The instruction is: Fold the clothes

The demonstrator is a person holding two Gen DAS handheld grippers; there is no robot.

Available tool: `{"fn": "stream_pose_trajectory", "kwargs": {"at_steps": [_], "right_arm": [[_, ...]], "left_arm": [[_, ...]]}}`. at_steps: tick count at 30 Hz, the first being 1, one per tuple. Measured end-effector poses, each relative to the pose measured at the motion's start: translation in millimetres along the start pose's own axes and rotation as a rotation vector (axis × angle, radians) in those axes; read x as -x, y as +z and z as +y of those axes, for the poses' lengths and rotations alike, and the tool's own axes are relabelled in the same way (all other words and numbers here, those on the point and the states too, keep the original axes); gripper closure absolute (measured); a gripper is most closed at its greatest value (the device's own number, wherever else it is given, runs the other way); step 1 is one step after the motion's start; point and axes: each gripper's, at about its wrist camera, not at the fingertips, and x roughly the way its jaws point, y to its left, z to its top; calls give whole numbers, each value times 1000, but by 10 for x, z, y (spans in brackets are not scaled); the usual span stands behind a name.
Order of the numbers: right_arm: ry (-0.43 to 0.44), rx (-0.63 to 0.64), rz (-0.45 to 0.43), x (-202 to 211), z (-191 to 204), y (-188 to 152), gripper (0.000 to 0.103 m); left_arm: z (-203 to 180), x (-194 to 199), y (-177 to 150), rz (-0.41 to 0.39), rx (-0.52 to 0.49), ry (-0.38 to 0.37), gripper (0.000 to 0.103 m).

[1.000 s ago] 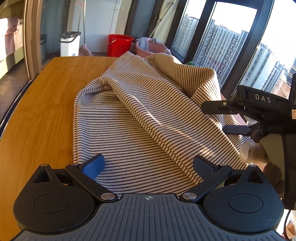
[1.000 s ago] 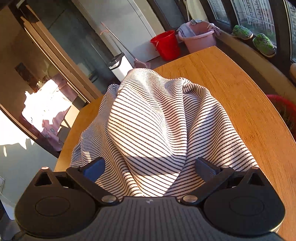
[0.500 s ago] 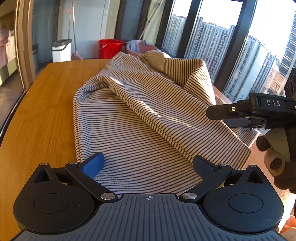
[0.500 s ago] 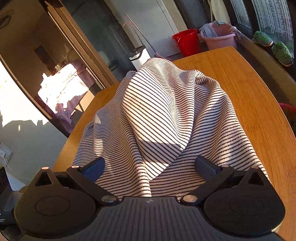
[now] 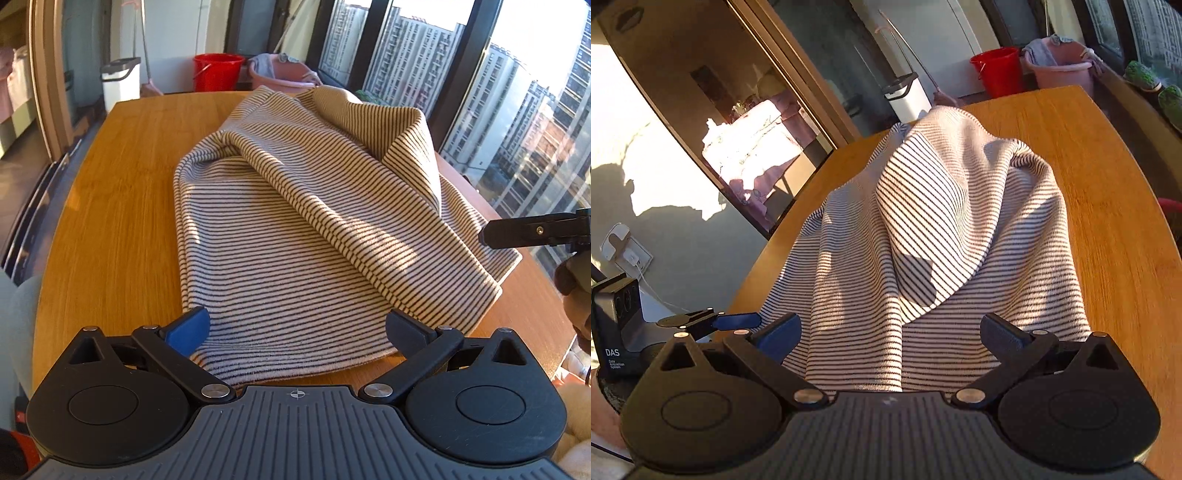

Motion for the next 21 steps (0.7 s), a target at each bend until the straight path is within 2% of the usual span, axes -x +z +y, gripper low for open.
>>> {"fn": "stream_pose_trajectory", "kwargs": {"at_steps": [2, 3, 4, 5, 6, 7, 10, 12, 14, 15, 16, 18, 21], "right_arm": [[-66, 84, -86, 11, 95, 170, 1], [-94, 123, -110, -42, 150, 272, 6], [-119, 162, -125, -117, 207, 382, 19], [-145, 201, -141, -192, 264, 491, 27], [-171, 247, -150, -290, 330, 600, 39], [-197, 296, -157, -398, 399, 709, 44], [-281, 436, -180, -802, 586, 1066, 44], [-311, 444, -124, -1141, 605, 1290, 44], [-326, 437, -22, -1457, 521, 1409, 46], [-337, 453, 19, -1544, 471, 1402, 57], [-356, 477, 48, -1589, 414, 1370, 79], [-376, 502, 42, -1473, 244, 1281, 97], [-384, 415, -58, -1045, -50, 1285, 98]], "left_arm": [[14, 55, 151, -45, -12, 27, 0], [3, 73, 212, -63, -19, 32, 0], [-10, 90, 269, -79, -26, 35, 0], [-27, 94, 331, -88, -39, 42, 0], [-45, 90, 386, -93, -57, 50, 0], [-84, 72, 457, -98, -88, 62, 0], [-187, -19, 680, -110, -179, 89, 0], [-214, -124, 869, -118, -209, 100, 0], [-195, -232, 1045, -128, -219, 114, 0], [-174, -281, 1126, -134, -222, 121, 0], [-158, -320, 1193, -140, -224, 122, 0], [-137, -387, 1325, -147, -236, 107, 0], [-168, -567, 1542, -158, -239, 85, 0]]}}
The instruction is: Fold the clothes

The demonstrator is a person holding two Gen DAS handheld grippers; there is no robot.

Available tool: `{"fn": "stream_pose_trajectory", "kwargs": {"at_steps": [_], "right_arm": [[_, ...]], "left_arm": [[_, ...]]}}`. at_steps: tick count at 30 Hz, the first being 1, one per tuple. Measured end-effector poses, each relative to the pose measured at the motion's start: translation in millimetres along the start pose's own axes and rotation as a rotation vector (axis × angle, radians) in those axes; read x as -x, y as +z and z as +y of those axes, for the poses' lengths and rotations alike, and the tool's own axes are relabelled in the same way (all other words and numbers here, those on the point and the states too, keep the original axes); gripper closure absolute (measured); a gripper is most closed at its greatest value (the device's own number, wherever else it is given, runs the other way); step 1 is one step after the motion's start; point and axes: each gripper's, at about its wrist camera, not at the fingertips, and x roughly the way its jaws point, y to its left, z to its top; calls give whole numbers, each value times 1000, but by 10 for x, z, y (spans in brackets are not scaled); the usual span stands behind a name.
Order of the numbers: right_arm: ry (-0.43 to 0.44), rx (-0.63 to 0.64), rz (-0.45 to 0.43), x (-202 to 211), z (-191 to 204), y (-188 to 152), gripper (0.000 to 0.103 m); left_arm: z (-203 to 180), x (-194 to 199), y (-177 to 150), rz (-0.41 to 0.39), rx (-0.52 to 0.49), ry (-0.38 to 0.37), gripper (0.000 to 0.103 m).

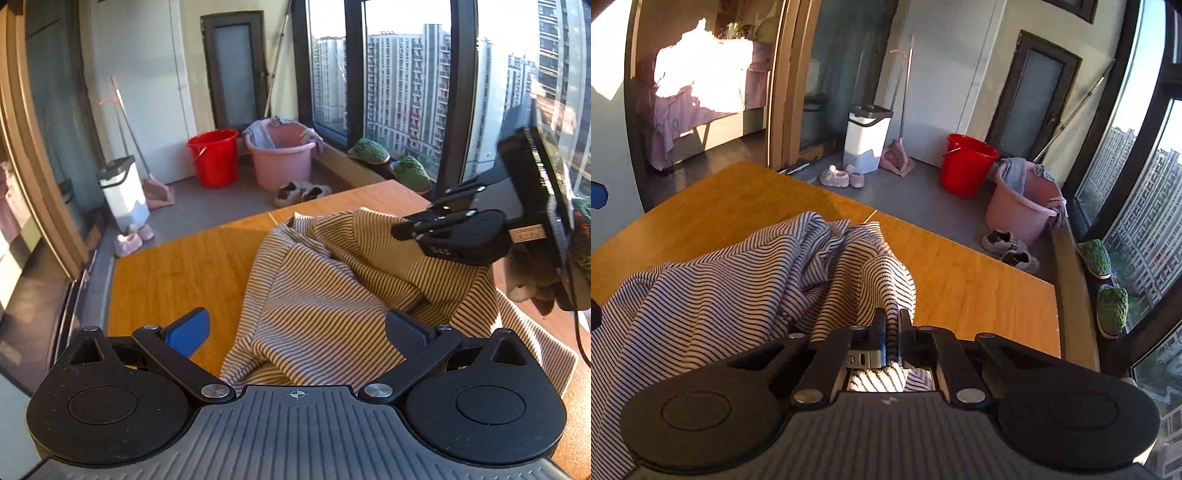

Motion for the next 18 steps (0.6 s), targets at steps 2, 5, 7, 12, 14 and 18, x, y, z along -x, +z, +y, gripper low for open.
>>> {"fn": "stream_pose_trajectory", "kwargs": {"at_steps": [2, 5, 7, 12, 14, 18], "right_arm": [[-11, -74, -28, 149, -262, -43, 98], [-39, -118, -24, 241, -548, -117, 98], [-59, -109, 9, 218, -625, -210, 98], [-74, -116, 59, 80, -792, -376, 97], [-65, -128, 71, 3, -828, -425, 96], [-82, -131, 55, -44, -805, -438, 95]], "left_arm": [[-23, -225, 149, -7, 25, -10, 0], [-99, -712, 342, 7, 68, -11, 0], [-151, -1023, 371, 52, 56, 10, 10], [-61, -1473, 265, 131, 77, 27, 51], [73, -1463, 191, 116, 113, -3, 53], [317, -1218, 138, 76, 111, 160, 59]]}}
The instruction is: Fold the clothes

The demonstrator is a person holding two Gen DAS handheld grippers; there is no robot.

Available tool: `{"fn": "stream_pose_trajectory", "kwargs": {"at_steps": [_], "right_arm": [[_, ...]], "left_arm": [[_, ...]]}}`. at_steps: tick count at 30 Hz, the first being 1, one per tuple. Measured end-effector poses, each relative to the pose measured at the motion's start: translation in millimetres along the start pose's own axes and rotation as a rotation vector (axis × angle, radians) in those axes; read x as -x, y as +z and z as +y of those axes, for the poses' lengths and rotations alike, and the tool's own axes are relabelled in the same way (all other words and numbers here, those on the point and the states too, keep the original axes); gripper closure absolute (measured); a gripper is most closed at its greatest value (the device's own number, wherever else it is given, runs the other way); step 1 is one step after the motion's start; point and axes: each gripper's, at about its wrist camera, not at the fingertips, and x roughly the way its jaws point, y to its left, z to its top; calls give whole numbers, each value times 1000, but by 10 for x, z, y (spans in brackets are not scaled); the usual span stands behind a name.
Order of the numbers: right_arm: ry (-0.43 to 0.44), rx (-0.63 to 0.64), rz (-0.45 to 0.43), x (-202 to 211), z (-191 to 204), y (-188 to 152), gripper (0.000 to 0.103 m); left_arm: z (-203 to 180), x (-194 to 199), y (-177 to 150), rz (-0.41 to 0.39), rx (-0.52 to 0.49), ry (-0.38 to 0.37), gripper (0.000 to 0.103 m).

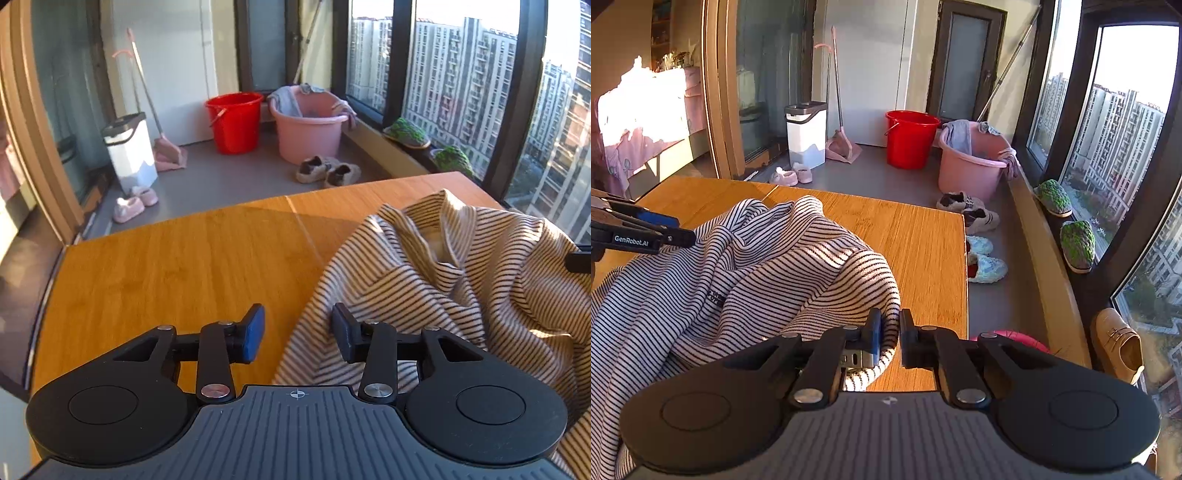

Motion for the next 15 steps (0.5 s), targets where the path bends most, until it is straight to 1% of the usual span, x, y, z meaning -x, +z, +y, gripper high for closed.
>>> {"fn": "stream_pose_trajectory", "kwargs": {"at_steps": [1, 2, 3, 4, 5, 6, 7, 8, 9, 10, 12, 13, 14, 15], "right_arm": [[-19, 7, -30, 42, 31, 18, 95], [13, 1, -55, 123, 64, 50, 95], [66, -11, -79, 220, 98, 89, 95], [119, -22, -104, 317, 132, 127, 95], [218, -58, -102, 394, 157, 168, 95], [313, -95, -73, 430, 199, 176, 95], [398, -130, -37, 452, 249, 170, 89], [456, -144, 1, 461, 353, 133, 85], [476, -135, 32, 456, 468, 81, 72], [473, -117, 55, 440, 578, 21, 61], [472, -87, 99, 392, 791, -98, 59], [485, -81, 120, 359, 894, -150, 68], [500, -63, 111, 368, 1006, -153, 79], [517, -41, 89, 395, 1123, -136, 96]], "left_arm": [[96, 78, -13, -5, 17, 2, 56], [193, 159, -25, -8, 37, -3, 55], [291, 240, -38, -11, 56, -7, 49], [388, 320, -51, -15, 76, -12, 40], [420, 395, -62, -21, 79, -25, 36], [443, 469, -72, -27, 80, -40, 29], [466, 543, -83, -33, 81, -55, 26], [464, 597, -96, -34, 84, -78, 26], [458, 638, -107, -33, 91, -107, 24], [447, 674, -118, -30, 100, -139, 22], [417, 756, -133, -29, 111, -197, 20], [410, 803, -135, -30, 111, -217, 19], [407, 869, -136, -35, 111, -234, 18], [422, 959, -123, -51, 111, -244, 16]]}}
